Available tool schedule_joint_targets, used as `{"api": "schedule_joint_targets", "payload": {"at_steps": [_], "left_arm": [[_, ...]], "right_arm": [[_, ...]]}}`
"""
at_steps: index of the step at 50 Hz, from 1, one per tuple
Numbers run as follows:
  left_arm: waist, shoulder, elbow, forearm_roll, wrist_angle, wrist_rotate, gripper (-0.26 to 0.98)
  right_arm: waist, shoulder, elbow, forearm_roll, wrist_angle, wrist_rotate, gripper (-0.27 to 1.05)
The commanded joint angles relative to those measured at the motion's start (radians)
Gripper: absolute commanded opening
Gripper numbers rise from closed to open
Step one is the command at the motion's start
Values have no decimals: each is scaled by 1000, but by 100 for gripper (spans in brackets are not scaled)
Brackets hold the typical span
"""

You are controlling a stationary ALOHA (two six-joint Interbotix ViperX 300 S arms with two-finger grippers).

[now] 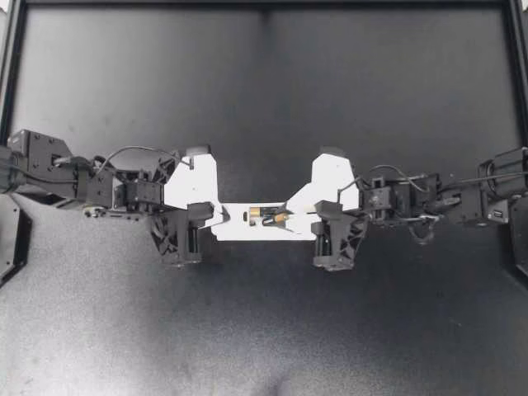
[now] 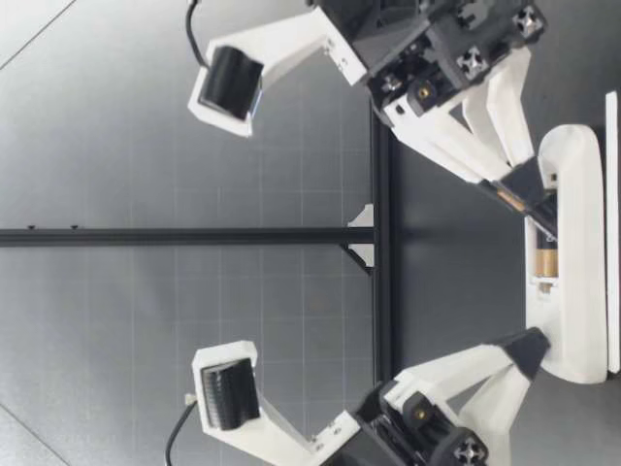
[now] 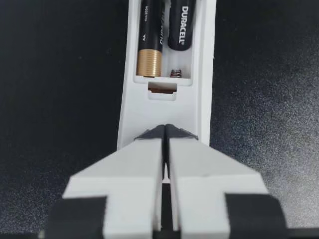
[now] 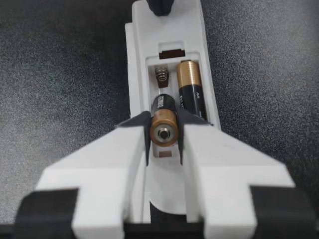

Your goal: Place the battery into the slot of the remote controller.

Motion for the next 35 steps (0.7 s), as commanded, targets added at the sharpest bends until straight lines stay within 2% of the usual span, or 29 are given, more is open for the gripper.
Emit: {"api": "schedule_joint_targets", "payload": {"at_steps": [1,18,23,30,35], "left_arm": [[5,-12,-5,0,2,-2,-16],[5,-14,-2,0,3,-2,-16],[5,-14,0,0,5,-3,-16],[5,-14,0,0,3,-3,-16],[5,-14,2,0,3,-3,-16]], "right_arm": [[-6,-11,-28,-8,15,-2,1],[-6,-11,-74,-15,153,0,6],[-5,-11,-89,-15,187,2,14],[-6,-21,-103,-15,199,2,33],[-5,-43,-100,-15,198,8,41]]}}
